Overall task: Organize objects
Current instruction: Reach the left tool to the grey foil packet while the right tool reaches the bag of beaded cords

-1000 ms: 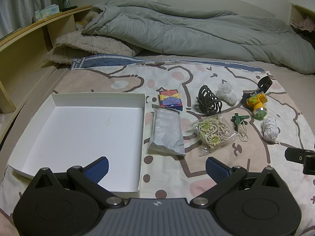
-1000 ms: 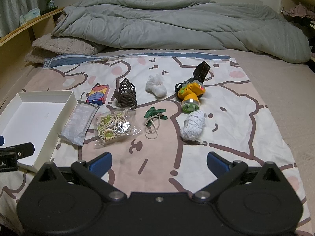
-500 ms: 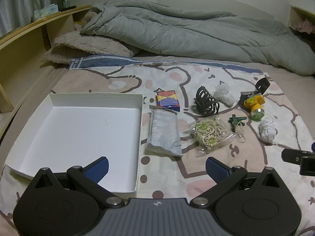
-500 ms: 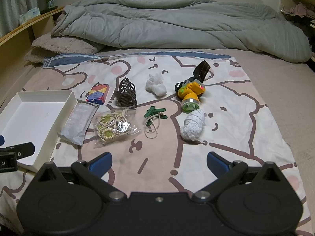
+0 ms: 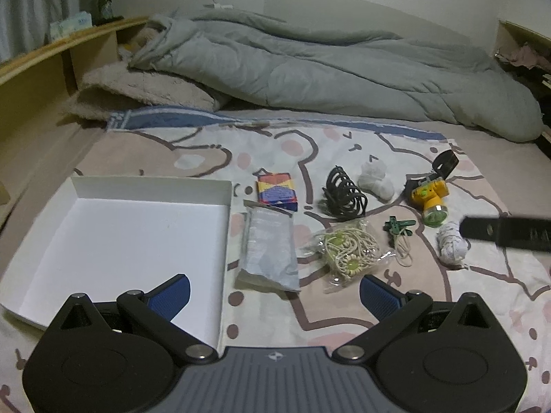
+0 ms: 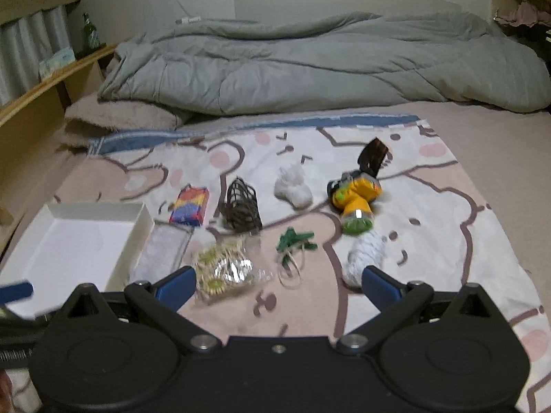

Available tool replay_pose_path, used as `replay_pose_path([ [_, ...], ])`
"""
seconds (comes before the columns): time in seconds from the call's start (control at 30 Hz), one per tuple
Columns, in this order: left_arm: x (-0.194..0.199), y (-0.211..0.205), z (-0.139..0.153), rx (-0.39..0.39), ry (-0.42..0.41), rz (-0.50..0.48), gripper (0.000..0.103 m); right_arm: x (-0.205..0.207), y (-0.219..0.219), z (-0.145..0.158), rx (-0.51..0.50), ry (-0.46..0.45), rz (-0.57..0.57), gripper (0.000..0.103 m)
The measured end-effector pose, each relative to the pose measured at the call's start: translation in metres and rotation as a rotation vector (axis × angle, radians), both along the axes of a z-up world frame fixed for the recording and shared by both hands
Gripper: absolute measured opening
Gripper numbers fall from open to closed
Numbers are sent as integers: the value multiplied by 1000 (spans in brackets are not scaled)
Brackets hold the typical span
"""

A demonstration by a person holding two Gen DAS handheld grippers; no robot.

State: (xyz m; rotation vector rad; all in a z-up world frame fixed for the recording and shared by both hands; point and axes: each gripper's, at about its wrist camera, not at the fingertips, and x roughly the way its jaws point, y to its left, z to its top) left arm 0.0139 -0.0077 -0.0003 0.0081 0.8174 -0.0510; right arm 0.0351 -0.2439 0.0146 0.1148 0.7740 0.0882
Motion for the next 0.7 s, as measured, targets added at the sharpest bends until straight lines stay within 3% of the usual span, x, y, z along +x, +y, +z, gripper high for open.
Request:
replay_pose_path([
  [0.13,12,8,-2,-10,6,4,103,17,1,3,12,-35,-18,103],
  [0.37,23,14,2,30,-98,-30,103,48,1,-2,28,-95,2,103],
  [0.5,32,11,-5,49,-60,-83,103,69,8,-15,87,-30,94,103],
  [0.7,46,17,-20,-19,24,-174,103,89,29,-46,-8,15,171,103],
])
